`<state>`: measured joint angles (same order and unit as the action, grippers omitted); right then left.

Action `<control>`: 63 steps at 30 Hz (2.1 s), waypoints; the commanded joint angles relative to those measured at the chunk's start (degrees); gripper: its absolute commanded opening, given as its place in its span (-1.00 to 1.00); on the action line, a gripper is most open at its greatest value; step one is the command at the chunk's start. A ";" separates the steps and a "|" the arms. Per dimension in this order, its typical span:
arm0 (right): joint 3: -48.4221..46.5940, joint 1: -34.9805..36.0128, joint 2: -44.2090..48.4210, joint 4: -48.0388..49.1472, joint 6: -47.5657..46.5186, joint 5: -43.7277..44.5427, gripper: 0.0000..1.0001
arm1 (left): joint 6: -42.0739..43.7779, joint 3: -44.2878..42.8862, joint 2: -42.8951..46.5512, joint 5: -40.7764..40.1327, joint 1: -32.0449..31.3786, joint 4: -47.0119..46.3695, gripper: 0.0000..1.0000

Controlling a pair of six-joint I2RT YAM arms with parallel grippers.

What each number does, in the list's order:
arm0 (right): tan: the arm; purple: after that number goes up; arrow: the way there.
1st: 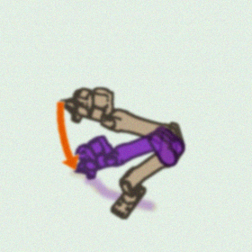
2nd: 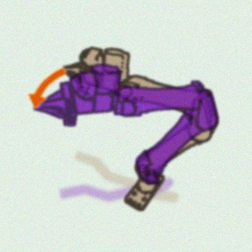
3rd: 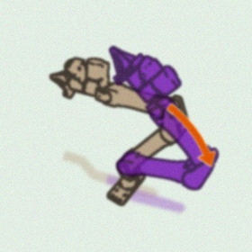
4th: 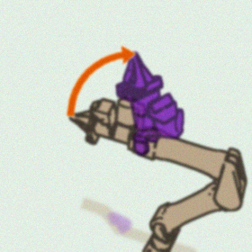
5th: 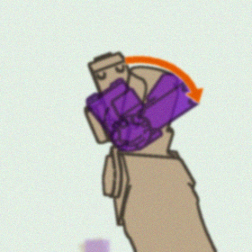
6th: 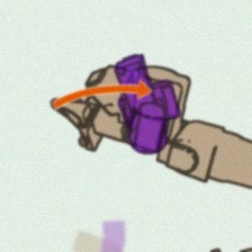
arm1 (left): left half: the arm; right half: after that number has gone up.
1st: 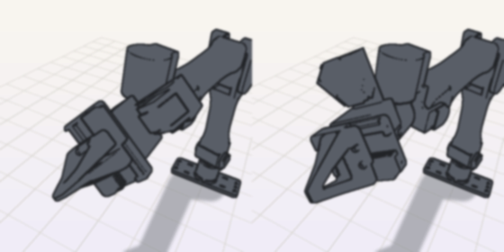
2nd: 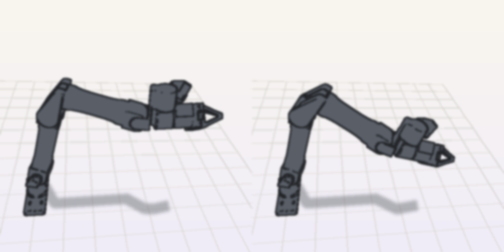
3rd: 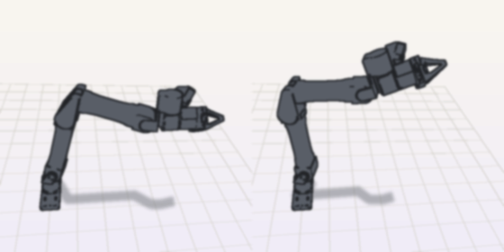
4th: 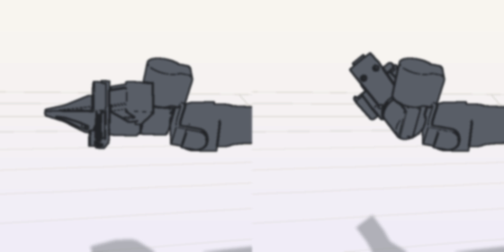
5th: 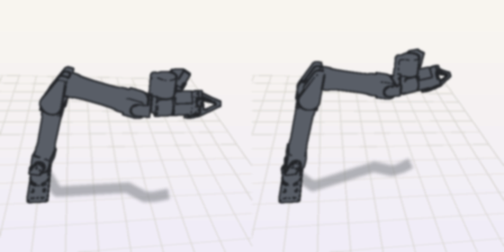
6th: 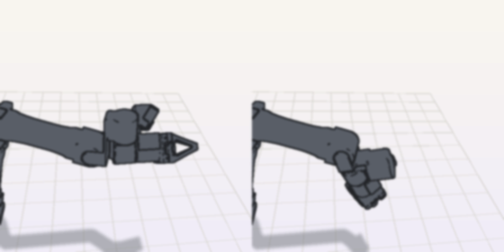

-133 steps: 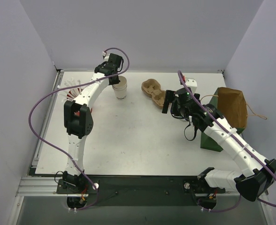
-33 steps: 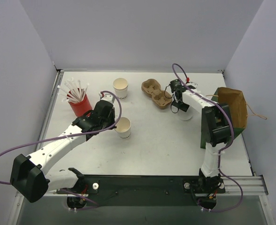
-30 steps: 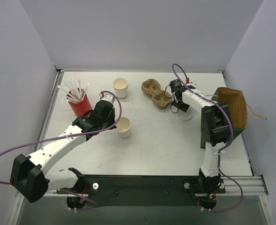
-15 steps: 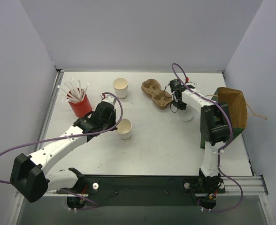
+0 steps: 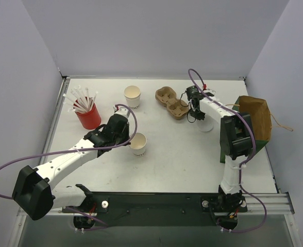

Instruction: Pack the takeout coffee

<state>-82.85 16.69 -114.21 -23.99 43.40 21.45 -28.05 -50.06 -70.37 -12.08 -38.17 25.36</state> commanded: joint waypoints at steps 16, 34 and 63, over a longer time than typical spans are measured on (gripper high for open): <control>-3.02 1.33 5.49 -6.51 -2.35 1.40 -1.00 | 0.28 -1.79 1.11 -0.93 -0.50 -2.78 -0.16; -10.04 4.49 18.58 -12.31 -7.53 -18.23 -1.00 | -0.77 -10.85 5.50 17.50 9.16 -2.15 0.52; 7.35 11.61 28.35 54.55 30.95 -70.93 -1.00 | -17.29 -9.26 6.73 48.90 18.83 -26.76 0.95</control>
<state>-76.36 27.44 -85.54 16.32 67.57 -44.58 -44.38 -58.30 -65.67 34.15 -20.78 3.16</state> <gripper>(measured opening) 0.002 0.974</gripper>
